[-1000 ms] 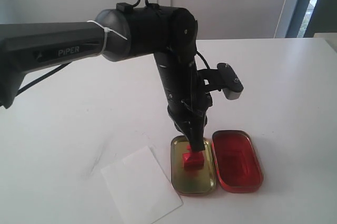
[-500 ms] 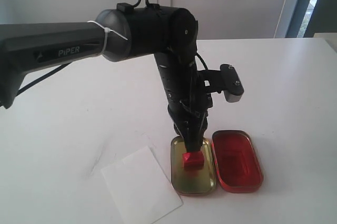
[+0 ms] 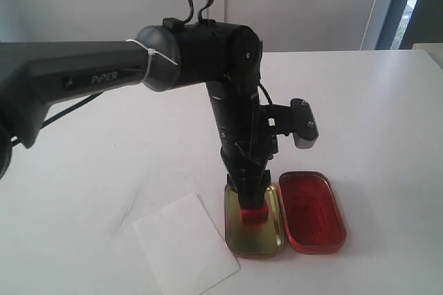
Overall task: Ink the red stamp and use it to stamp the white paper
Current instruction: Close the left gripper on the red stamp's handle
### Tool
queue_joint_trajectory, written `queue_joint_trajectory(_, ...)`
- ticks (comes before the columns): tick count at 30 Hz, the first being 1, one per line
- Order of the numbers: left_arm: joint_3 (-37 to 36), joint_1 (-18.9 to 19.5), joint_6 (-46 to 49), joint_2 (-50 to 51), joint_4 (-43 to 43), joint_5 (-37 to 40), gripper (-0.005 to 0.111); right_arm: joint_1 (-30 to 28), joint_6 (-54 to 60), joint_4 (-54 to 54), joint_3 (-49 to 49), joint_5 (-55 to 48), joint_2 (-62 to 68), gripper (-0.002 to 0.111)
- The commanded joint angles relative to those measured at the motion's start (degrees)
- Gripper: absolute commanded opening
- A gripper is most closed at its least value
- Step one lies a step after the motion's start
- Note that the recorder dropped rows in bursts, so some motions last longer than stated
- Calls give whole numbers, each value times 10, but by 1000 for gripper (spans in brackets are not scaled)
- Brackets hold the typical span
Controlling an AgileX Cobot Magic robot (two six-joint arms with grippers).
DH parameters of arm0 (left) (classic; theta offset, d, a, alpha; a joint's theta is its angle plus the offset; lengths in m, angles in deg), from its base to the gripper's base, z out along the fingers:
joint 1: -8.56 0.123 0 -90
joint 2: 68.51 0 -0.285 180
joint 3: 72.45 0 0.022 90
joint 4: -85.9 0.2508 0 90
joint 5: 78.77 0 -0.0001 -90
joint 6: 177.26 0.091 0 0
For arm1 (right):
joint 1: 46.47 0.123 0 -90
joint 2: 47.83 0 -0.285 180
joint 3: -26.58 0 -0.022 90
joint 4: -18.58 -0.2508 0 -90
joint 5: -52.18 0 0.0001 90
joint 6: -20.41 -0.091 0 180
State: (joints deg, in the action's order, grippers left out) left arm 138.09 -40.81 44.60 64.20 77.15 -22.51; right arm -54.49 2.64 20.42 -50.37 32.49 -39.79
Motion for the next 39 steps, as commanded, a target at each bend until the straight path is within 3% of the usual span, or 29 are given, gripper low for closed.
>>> queue_joint_trajectory(1, 2, 0, 3, 10, -5, 8, 51, 2, -2, 3, -3, 5, -3, 0)
queue_joint_trajectory(24, 2, 0, -62, 34, -6, -20, 51, 2, -2, 3, -3, 5, -3, 0)
queue_joint_trajectory(39, 2, 0, -62, 34, -5, -21, 44, 2, -2, 3, -3, 5, -3, 0)
